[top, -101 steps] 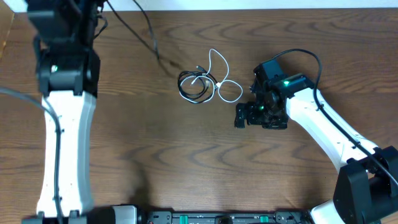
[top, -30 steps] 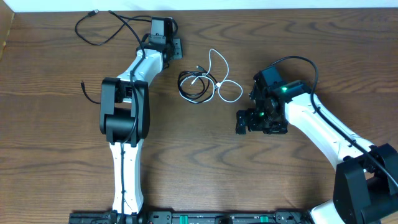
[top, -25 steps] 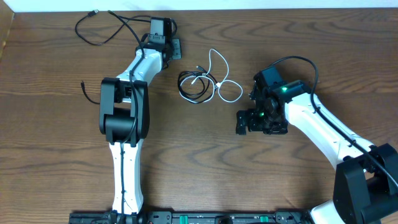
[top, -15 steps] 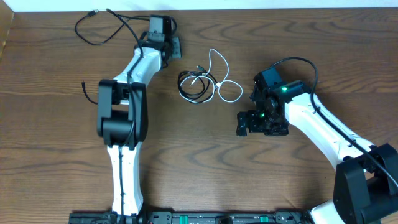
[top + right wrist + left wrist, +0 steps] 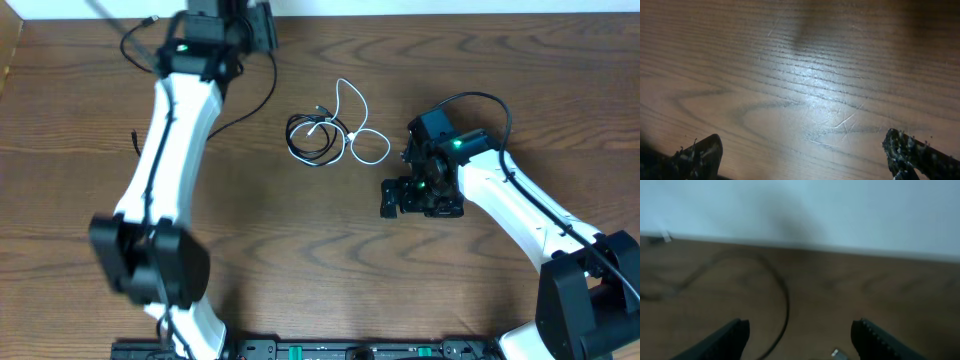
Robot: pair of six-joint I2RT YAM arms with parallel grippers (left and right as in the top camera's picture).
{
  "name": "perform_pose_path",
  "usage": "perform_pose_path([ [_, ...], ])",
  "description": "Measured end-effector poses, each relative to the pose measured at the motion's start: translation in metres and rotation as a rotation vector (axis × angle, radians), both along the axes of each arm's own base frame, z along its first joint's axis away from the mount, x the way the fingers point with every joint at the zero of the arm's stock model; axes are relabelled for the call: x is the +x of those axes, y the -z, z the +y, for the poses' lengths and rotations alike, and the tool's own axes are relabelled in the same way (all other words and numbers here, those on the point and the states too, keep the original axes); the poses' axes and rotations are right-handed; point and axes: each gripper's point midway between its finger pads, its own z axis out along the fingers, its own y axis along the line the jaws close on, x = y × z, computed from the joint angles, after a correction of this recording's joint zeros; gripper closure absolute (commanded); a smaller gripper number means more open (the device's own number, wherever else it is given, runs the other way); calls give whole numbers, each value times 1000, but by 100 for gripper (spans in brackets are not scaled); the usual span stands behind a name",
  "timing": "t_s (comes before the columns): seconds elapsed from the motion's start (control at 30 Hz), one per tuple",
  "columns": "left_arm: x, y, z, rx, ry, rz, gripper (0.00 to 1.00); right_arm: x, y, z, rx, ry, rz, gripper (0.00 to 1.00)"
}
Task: Untangle cables
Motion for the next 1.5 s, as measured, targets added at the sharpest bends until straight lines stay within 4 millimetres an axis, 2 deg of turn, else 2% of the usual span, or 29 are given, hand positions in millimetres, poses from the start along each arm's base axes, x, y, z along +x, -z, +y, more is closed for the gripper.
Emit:
perform_pose_path([
  [0.13, 11, 104, -2, 109, 78, 199, 29, 0, 0, 0, 0, 0, 1, 1],
  [0.2, 10, 152, -1, 172, 140, 280, 29, 0, 0, 0, 0, 0, 2, 1],
  [0.3, 19, 186, -3, 217, 188, 295, 30, 0, 0, 0, 0, 0, 1, 1],
  [0.37, 25, 198, -2, 235, 196, 287, 37, 0, 0, 0, -1, 0, 1, 1],
  [0.5, 30, 221, 2, 289, 214, 295, 37, 0, 0, 0, 0, 0, 0, 1],
  [0.63, 27, 242, 3, 332, 259, 328, 38, 1, 0, 0, 2, 0, -5, 1],
  [0.73, 28, 242, 4, 352, 272, 323, 38, 3, 0, 1, 4, 0, -12, 1],
  [0.8, 28, 242, 4, 359, 274, 323, 60, 3, 0, 1, 5, 0, -13, 1],
  [0.87, 27, 243, 4, 366, 282, 326, 67, 3, 0, 1, 4, 0, -13, 1],
  [1.03, 27, 244, 5, 331, 240, 334, 66, 3, 0, 1, 4, 0, -12, 1],
  [1.13, 27, 245, 9, 299, 210, 338, 62, 2, 0, 1, 3, 0, -10, 1],
  [1.33, 27, 247, 11, 193, 222, 342, 62, 2, 0, 1, 2, 0, -10, 1],
  [1.5, 28, 246, 9, 176, 225, 336, 62, 3, 0, 1, 2, 0, -11, 1],
])
